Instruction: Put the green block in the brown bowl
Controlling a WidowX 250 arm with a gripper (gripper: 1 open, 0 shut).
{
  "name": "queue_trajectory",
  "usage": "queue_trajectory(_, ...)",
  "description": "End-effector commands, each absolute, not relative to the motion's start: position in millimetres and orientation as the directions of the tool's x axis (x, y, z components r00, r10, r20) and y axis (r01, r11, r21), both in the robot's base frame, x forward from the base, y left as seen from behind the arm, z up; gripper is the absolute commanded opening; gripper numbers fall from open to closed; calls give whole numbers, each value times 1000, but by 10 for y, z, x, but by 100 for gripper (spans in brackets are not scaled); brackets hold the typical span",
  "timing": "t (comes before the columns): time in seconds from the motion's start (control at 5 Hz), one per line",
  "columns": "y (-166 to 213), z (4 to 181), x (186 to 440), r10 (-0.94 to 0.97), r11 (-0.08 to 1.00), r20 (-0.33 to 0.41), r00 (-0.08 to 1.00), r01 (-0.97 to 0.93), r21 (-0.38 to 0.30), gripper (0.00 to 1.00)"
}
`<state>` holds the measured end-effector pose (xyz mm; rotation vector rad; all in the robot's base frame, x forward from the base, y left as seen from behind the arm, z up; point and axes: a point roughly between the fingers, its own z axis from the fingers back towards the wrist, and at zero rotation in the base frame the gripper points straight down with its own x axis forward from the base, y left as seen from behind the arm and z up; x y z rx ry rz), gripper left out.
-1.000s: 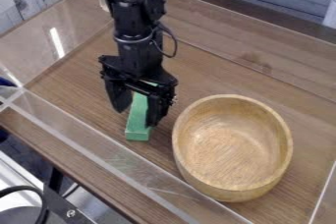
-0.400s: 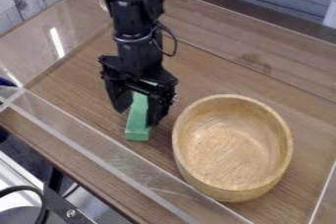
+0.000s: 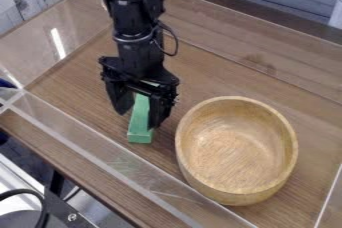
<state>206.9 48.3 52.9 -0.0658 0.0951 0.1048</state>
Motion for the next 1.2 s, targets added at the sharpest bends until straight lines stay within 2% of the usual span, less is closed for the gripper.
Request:
queue_trajectory(0.0, 524, 635, 2159, 112, 992, -41, 993, -114, -51, 100)
queue_trajectory(0.6, 526, 538, 2171, 121, 991, -66, 991, -124, -54, 100)
queue_trajectory(0.8, 528, 514, 2176, 125, 990, -71, 990, -129, -57, 0)
queue_trajectory(1.0, 527, 533, 2173, 127, 989, -77, 989, -131, -62, 0)
